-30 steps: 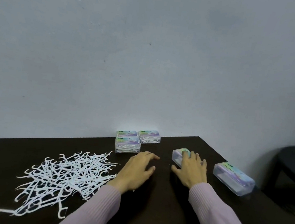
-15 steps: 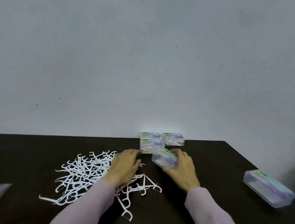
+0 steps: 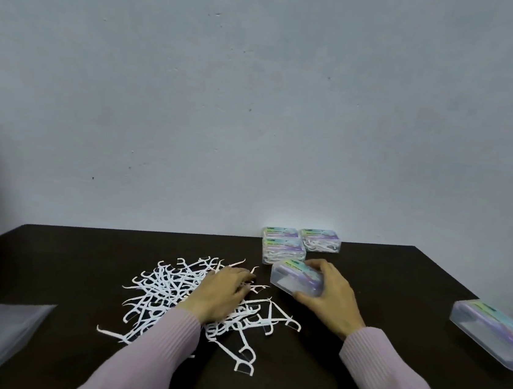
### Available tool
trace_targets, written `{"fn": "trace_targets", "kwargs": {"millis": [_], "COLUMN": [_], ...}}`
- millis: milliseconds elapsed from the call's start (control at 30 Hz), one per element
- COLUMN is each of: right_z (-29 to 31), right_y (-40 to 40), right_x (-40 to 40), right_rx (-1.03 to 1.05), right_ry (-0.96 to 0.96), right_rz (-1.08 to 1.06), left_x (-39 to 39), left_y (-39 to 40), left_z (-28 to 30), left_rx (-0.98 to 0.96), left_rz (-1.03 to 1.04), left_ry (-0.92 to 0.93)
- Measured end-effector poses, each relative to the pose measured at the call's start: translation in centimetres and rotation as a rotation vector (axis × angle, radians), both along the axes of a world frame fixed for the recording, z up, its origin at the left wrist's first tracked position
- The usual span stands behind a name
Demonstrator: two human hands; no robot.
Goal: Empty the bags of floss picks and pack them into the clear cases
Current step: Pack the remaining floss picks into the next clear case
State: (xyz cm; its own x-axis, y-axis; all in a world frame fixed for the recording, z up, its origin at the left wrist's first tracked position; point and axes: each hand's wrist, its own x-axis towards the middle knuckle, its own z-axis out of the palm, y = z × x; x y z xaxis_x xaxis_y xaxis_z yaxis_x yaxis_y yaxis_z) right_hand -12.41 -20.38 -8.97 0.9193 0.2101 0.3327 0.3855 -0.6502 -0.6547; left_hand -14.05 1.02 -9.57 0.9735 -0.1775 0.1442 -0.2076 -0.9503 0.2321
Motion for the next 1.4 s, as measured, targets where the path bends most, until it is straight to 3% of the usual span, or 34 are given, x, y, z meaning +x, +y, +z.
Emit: {"fn": "trace_targets", "kwargs": {"millis": [133, 333, 567, 767, 900, 1067, 1200, 1300, 1400], "right_z": [0.0, -0.1, -0.3, -0.3, -0.2, -0.1, 0.6, 1.2, 1.4], "right_y": [-0.2, -0.3, -0.7, -0.5, -0.6, -0.7, -0.7, -0.6, -0.5], "right_x": [-0.2, -0.2, 0.0, 0.4, 0.4, 0.3, -0.1, -0.7, -0.8], "right_rx": [0.021, 0.030, 0.009, 0.086, 0.106, 0.148, 0.246, 0.311, 0.382], "right_ry": [0.011, 0.014, 0.003, 0.022, 0.033, 0.056, 0.111, 0.137, 0.117], "right_rz": [0.001, -0.046, -0.100, -0.050, -0.044, -0.052, -0.012, 0.059, 0.085], "left_x": [-1.5, -1.9, -2.0, -2.2, -2.8, -2.7, -2.6, -2.8, -2.8], "left_y": [0.2, -2.4, -6.9, -4.2, -4.0, -5.6, -4.5, -4.2, -4.2], "left_z": [0.1, 1.0, -0.7, -0.4, -0.3, -0.7, -0.5, -0.1, 0.5], "left_rx": [-0.027, 0.079, 0.182, 0.272, 0.264, 0.309, 0.290, 0.096, 0.021], "left_rz": [-0.006, 0.031, 0.098, 0.176, 0.188, 0.181, 0.213, 0.101, 0.052], "left_ry": [-0.015, -0.021, 0.114, 0.056, -0.081, -0.046, -0.199, -0.316, -0.639]}}
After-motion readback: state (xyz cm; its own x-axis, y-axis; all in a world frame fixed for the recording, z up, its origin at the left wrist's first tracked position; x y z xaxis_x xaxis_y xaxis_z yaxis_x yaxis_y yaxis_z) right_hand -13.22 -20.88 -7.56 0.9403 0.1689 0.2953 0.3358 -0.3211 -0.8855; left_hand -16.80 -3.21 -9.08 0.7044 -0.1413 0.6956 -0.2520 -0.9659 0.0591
